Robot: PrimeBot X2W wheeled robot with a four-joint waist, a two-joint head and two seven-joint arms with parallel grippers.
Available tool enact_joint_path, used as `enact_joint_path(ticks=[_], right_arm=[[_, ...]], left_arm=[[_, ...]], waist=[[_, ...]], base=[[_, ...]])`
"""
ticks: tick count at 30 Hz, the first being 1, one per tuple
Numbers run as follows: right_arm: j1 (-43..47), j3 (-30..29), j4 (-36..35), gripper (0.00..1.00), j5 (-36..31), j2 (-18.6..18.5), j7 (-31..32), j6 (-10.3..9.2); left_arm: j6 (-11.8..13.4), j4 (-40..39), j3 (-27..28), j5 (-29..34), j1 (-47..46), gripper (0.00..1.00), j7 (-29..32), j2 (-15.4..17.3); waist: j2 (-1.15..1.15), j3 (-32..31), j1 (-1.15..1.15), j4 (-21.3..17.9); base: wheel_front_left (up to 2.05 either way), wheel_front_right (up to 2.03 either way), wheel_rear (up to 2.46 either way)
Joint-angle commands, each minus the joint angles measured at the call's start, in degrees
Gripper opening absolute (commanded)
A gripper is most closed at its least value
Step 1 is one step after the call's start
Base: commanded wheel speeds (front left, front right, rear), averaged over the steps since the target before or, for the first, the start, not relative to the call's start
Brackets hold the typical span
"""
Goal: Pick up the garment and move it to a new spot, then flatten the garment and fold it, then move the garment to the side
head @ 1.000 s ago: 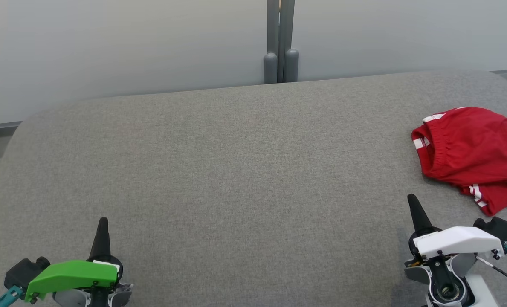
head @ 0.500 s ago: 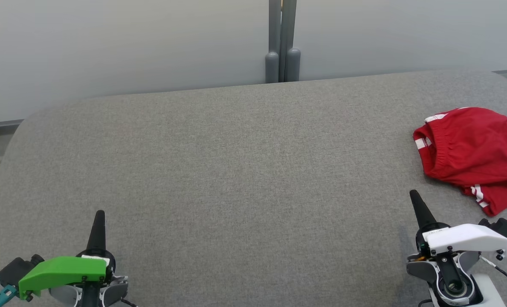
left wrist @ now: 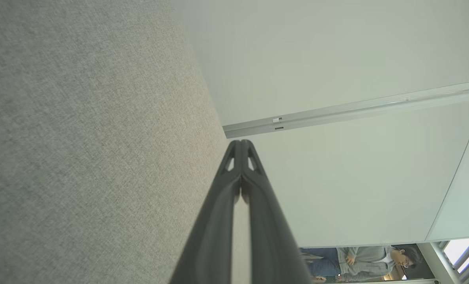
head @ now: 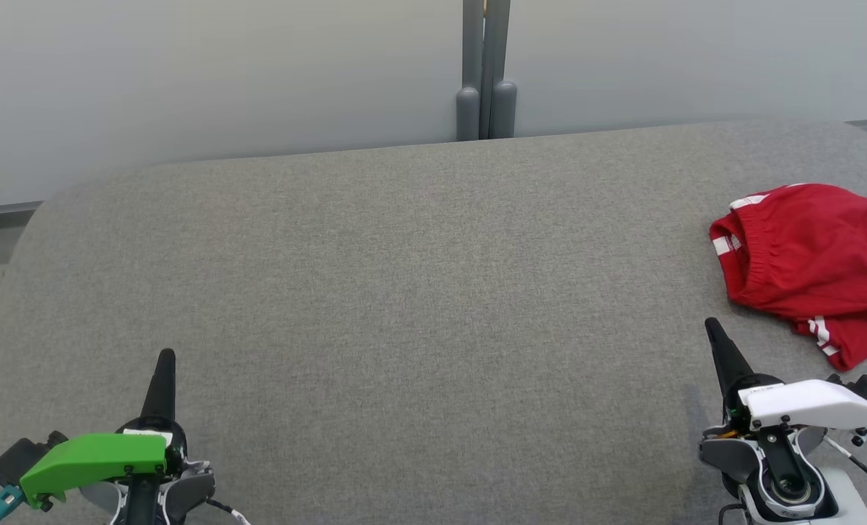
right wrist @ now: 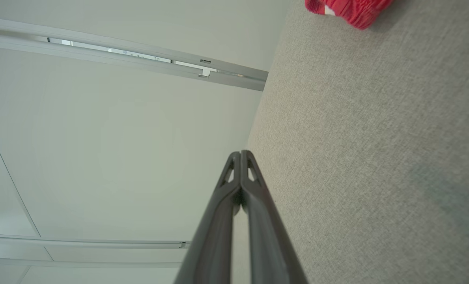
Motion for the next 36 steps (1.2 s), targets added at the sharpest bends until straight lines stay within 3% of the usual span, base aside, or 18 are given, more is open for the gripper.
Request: enact_joint_path(ticks=[1,26,36], right_arm=[[-0.47,-0.25,-0.7,0.0,1.5,-0.33,0.44,0.02],[-0.33,-1.44,-2.58,0.0,12.46,-0.37,3.1,0.02],[-0.3,-1.58,-2.75,0.0,13.82,-0.37,3.44,0.02]], left_arm=[[-0.29,-0.65,0.42,-1.46,-1.34,0.0,0.48,0.4],[-0.89,-2.08,1.57,-11.37,-2.11,0.0,3.23,0.45],[-0.89,-2.2,1.72,-12.33,-2.13,0.0,3.55,0.46]], waist=[[0.0,0.01,0.0,0.03],[0.0,0.28,0.0,0.5],[0.0,0.32,0.0,0.57]], base=[[0.0,0.0,0.0],[0.0,0.0,0.0],[0.0,0.0,0.0]])
